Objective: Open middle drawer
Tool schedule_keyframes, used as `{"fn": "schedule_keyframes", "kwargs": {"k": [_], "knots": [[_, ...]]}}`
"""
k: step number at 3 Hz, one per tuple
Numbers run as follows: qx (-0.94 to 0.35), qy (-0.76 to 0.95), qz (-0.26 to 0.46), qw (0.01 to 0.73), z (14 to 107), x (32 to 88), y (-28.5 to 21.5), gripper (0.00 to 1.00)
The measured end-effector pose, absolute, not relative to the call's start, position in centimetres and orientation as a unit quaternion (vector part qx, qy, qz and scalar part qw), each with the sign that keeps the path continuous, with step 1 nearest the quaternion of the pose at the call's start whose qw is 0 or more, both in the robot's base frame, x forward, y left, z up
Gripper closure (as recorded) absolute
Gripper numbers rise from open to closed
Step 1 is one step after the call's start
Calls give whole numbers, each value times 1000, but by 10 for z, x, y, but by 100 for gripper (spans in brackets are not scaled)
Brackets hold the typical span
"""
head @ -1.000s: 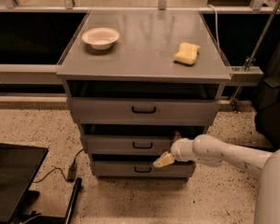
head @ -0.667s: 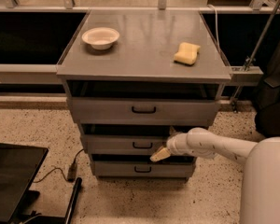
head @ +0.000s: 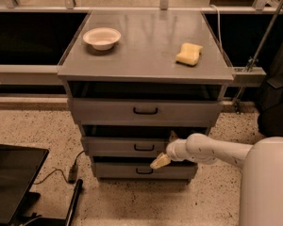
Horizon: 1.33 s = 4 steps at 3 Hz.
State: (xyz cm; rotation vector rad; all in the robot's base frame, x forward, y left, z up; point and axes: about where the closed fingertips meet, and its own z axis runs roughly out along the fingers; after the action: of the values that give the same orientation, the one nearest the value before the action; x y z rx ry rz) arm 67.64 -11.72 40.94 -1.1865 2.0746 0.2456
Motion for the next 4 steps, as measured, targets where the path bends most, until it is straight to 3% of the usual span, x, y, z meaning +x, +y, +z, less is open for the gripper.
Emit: {"fn": "schedule_keyframes", "kwargs": {"k": [4], "knots": [[-461, 805, 95, 361, 409, 676, -117, 88]]}}
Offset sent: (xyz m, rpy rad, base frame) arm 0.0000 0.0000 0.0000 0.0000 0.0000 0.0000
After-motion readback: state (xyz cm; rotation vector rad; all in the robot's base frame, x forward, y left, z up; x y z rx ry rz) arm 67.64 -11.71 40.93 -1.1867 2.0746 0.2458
